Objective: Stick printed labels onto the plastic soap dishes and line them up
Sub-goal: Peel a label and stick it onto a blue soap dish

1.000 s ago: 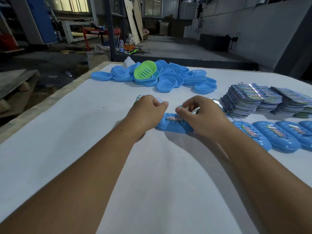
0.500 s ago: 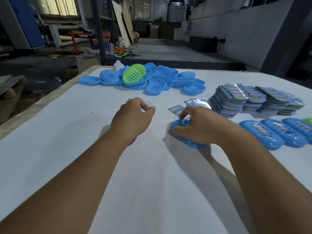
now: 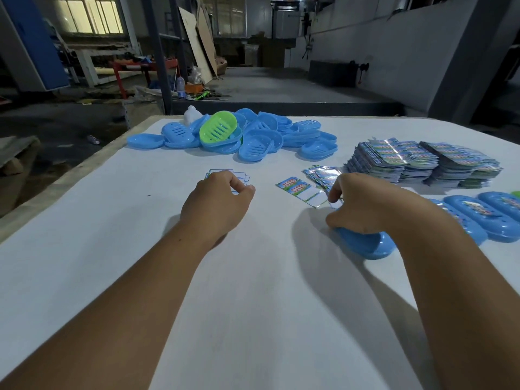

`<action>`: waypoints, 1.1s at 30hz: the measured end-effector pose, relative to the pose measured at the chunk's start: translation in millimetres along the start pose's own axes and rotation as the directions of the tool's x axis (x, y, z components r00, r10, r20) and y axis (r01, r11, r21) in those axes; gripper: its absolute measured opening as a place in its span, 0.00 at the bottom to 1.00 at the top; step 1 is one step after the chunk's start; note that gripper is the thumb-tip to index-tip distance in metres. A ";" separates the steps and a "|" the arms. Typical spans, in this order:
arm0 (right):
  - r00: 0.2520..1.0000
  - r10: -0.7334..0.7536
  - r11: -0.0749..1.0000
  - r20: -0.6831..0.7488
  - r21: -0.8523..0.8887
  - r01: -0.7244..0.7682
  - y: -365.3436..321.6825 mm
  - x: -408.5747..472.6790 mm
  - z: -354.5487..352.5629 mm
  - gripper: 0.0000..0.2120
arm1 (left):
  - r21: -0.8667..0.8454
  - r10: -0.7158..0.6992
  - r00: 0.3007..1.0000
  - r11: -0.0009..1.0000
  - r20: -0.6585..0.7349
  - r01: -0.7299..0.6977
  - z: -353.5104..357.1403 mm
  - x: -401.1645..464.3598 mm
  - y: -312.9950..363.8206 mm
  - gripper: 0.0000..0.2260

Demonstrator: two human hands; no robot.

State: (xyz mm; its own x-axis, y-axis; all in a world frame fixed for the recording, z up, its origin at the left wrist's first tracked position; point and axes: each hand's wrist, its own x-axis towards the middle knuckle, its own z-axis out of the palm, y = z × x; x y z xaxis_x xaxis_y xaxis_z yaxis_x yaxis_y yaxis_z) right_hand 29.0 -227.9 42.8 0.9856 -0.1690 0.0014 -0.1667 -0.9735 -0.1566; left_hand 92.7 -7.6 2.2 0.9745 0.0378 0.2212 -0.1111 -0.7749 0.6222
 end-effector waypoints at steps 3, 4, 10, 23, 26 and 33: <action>1.000 -0.015 1.000 0.016 0.012 0.015 3.4 1.8 -0.5 0.16 | 0.003 0.003 1.000 1.000 0.000 -0.003 0.4 0.2 -0.4 0.11; 1.000 -0.017 1.000 0.020 0.004 0.017 5.3 2.5 -0.9 0.17 | 0.005 0.003 1.000 1.000 0.000 -0.003 0.5 0.5 -0.6 0.12; 1.000 -0.021 1.000 0.018 -0.013 0.021 10.4 6.9 0.3 0.16 | 0.044 0.013 1.000 0.999 -0.019 -0.012 1.5 2.0 -2.4 0.11; 0.957 -0.221 0.959 -0.190 0.139 0.249 -39.4 10.3 37.5 0.08 | 0.541 0.356 0.923 0.810 -0.146 -0.227 35.8 62.8 14.8 0.13; 0.950 -0.232 0.949 -0.207 0.168 0.268 -38.1 12.5 39.5 0.10 | 0.590 0.304 0.949 0.783 -0.087 -0.197 46.5 84.5 21.2 0.15; 0.938 -0.236 0.939 -0.254 0.190 0.288 -36.9 11.4 38.9 0.14 | 0.502 0.184 0.979 0.857 -0.085 -0.118 63.4 114.6 26.3 0.16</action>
State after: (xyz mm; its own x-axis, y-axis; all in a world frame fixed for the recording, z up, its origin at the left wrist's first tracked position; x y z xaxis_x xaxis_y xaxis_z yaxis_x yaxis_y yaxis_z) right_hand 47.5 -187.9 10.2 0.9566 0.0320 0.2895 0.1323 -0.9332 -0.3341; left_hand 213.8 -63.7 -3.8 0.9173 -0.0522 0.3948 -0.1121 -0.9851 0.1302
